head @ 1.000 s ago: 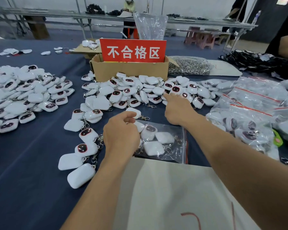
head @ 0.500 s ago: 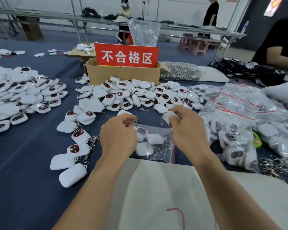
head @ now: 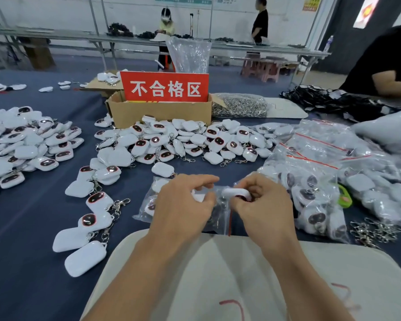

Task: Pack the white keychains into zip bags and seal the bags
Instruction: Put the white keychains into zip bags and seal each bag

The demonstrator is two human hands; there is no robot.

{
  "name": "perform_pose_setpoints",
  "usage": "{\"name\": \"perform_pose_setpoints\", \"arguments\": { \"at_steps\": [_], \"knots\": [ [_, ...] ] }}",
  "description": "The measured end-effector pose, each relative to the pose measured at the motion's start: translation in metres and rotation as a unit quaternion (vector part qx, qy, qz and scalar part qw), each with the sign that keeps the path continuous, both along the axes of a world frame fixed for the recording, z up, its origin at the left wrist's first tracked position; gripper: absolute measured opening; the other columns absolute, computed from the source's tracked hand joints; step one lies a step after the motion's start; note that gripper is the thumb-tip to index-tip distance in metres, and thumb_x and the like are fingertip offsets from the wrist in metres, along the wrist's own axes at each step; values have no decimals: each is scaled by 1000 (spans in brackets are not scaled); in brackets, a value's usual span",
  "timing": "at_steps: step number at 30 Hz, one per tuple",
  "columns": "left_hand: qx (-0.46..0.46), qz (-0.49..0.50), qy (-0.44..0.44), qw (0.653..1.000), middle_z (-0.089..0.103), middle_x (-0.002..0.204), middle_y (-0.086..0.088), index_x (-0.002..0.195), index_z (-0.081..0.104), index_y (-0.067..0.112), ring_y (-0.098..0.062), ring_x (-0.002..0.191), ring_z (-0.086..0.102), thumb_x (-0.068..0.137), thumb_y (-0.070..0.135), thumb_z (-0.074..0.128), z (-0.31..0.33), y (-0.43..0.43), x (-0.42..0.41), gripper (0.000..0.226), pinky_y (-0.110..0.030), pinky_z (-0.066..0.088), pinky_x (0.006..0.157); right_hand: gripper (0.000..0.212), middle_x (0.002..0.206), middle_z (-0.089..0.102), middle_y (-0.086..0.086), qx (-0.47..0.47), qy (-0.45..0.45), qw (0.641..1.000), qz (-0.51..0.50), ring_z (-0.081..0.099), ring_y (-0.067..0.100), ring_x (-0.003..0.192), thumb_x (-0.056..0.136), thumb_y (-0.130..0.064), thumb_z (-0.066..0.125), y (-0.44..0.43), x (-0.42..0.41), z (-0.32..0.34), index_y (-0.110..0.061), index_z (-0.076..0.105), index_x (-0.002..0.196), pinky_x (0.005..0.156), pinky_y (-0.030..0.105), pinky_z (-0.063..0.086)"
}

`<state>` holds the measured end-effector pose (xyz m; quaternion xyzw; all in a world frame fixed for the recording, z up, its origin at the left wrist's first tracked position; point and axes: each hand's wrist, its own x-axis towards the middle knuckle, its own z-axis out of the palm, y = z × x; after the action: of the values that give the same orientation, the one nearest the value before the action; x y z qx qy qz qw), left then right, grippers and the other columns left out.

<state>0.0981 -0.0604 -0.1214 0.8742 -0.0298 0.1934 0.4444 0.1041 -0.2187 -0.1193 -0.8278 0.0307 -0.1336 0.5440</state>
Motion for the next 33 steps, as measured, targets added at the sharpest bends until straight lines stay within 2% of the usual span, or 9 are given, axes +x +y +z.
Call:
{"name": "perform_pose_setpoints", "arguments": {
  "at_steps": [2, 5, 10, 15, 19, 22, 24, 28, 33],
  "knots": [
    [7, -27, -5, 1000, 72, 100, 29, 109, 77, 44, 12, 103, 58, 80, 30, 76, 2, -5, -2, 32, -2, 38, 86, 29, 74, 73, -14, 8, -4, 999, 32, 67, 4, 68, 75, 0, 76, 0, -1, 2, -29, 74, 77, 65, 17, 51],
    [-17, -55, 8, 998, 73, 96, 31, 106, 78, 44, 9, 97, 63, 78, 39, 74, 4, -8, -3, 29, -5, 41, 80, 36, 79, 77, -8, 48, -8, 996, 76, 73, 14, 76, 73, 7, 74, -2, -2, 5, -27, 78, 81, 74, 27, 59],
    [-107, -54, 54, 991, 76, 80, 22, 97, 81, 39, 0, 74, 70, 86, 22, 78, 5, -4, 0, 21, -7, 45, 61, 34, 83, 80, 2, 160, 16, 982, 103, 76, 17, 79, 70, 11, 77, -3, -4, 9, -19, 81, 85, 71, 21, 59],
    [-139, -68, 51, 987, 77, 82, 18, 102, 77, 45, -3, 78, 73, 84, 26, 78, 3, -4, -2, 26, -25, 57, 73, 32, 90, 79, 12, 293, 58, 946, 128, 72, 14, 77, 80, 18, 68, -2, -5, 12, -10, 81, 92, 66, 17, 54],
    [-146, -72, 46, 986, 77, 82, 19, 96, 75, 55, -1, 80, 74, 85, 20, 75, 3, -5, -2, 36, -31, 60, 77, 37, 97, 80, 8, 274, 81, 945, 158, 73, 15, 87, 90, 11, 62, 2, -6, 14, -20, 82, 91, 79, 24, 58],
    [-198, -35, 45, 979, 78, 86, 17, 92, 80, 42, -8, 79, 74, 94, 14, 67, 3, -3, 3, 31, -28, 58, 70, 30, 97, 80, 6, 272, 90, 950, 125, 74, 20, 92, 95, 4, 63, 5, -4, 13, -20, 80, 96, 87, 34, 61],
    [-273, 28, 43, 961, 79, 87, 14, 90, 80, 36, -1, 79, 72, 98, 11, 62, 4, 5, 6, 32, -21, 52, 71, 22, 98, 79, 6, 294, 100, 946, 92, 73, 22, 91, 99, 0, 62, 5, -3, 12, -17, 78, 100, 84, 36, 63],
    [-377, 125, 2, 918, 79, 95, 12, 98, 79, 33, 2, 89, 70, 100, 10, 56, 7, 28, 10, 32, -25, 51, 84, 13, 106, 71, 14, 330, 118, 935, 61, 72, 27, 87, 104, -5, 57, 7, -3, 12, -8, 69, 106, 74, 39, 64],
    [-482, 132, -2, 866, 79, 106, 10, 118, 72, 26, -7, 111, 69, 104, 8, 53, 10, 38, 13, 30, -27, 54, 98, 9, 103, 70, 22, 348, 124, 928, 46, 75, 25, 70, 104, -6, 57, 5, -3, 17, -8, 66, 105, 57, 29, 59]
  ]
}}
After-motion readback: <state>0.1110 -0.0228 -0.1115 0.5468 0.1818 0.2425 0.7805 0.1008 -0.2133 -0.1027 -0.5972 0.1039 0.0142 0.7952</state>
